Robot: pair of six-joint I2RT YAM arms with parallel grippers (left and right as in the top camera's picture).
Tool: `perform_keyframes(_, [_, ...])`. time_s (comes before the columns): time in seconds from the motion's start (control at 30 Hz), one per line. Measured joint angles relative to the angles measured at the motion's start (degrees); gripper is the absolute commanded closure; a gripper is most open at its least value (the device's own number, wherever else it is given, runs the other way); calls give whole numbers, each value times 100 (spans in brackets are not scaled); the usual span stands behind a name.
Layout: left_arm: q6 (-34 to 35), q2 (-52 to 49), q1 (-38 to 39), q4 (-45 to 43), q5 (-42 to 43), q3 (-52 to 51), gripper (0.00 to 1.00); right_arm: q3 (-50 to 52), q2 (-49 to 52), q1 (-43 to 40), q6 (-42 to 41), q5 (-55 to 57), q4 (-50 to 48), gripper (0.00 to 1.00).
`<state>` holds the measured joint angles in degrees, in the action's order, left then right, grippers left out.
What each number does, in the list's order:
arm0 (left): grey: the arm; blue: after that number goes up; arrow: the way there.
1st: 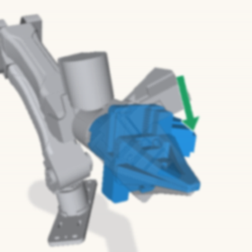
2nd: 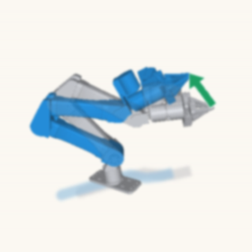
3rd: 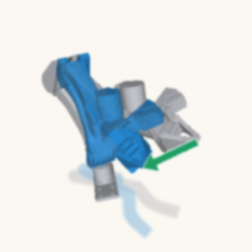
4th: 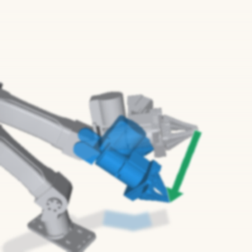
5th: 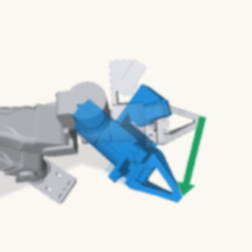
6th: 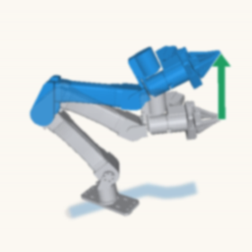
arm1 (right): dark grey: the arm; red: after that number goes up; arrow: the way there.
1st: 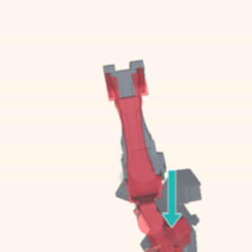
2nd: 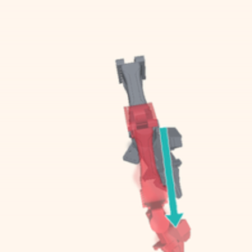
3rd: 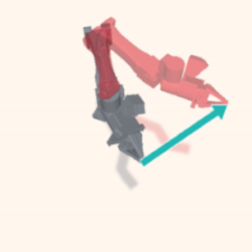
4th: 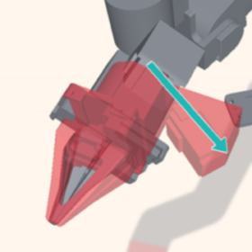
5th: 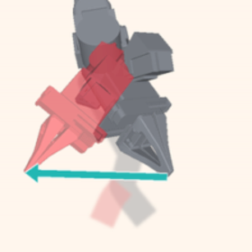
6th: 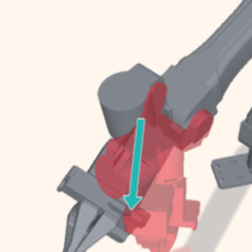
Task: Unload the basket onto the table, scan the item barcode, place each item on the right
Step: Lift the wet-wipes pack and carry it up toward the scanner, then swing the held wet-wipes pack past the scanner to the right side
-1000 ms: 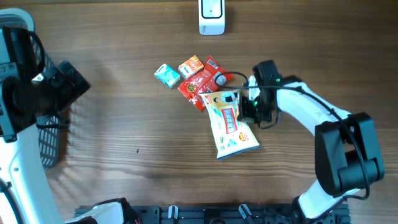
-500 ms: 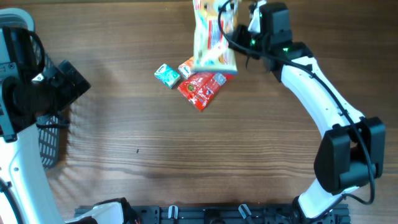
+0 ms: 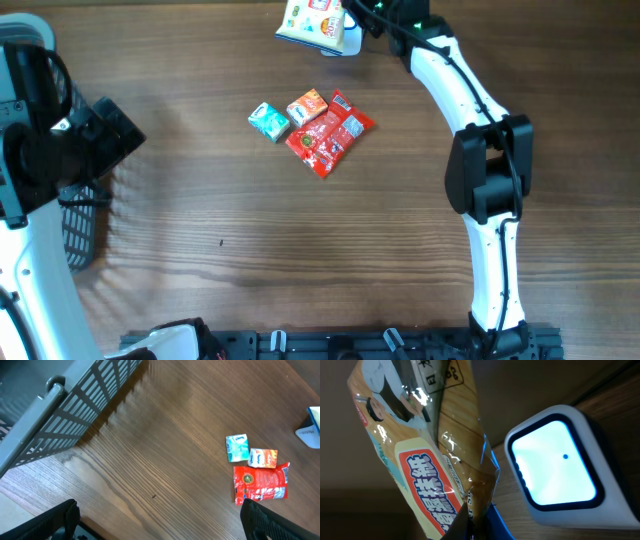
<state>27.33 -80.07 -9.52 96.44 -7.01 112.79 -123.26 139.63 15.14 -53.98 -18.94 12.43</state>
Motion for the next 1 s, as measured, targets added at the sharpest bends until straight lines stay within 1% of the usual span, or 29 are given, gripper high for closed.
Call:
perform_keyframes(0.17, [0,0,0,4,0,0,0,-31,0,-260,0,221,396,95])
perform_keyframes(0.37, [0,0,0,2,0,0,0,-33,0,-708,4,173,734,96])
perform_keyframes(0.5, [0,0,0,2,0,0,0,-66,-17,-1202,68,68,1429,96])
perform_keyframes(0.63, [0,0,0,2,0,0,0,-66,-201,-2249,90,-55,2402,96])
perform_keyframes(0.67, [0,0,0,2,0,0,0,-68,-341,-2909,166,-131,2712,95])
perform_keyframes(0.7, [0,0,0,2,0,0,0,-68,-422,-3303,203,-186,2844,96])
perform_keyframes(0.77, [0,0,0,0,-2,0,0,-98,-498,-3829,332,-223,3176,96])
perform_keyframes(0.83, [0,0,0,4,0,0,0,-96,-538,-4538,555,-219,3447,96])
perform_keyframes(0.9, [0,0,0,2,0,0,0,-66,-538,-5016,787,-85,3716,96])
perform_keyframes(1.0, [0,0,0,2,0,0,0,-20,-538,-5302,1016,549,4214,96])
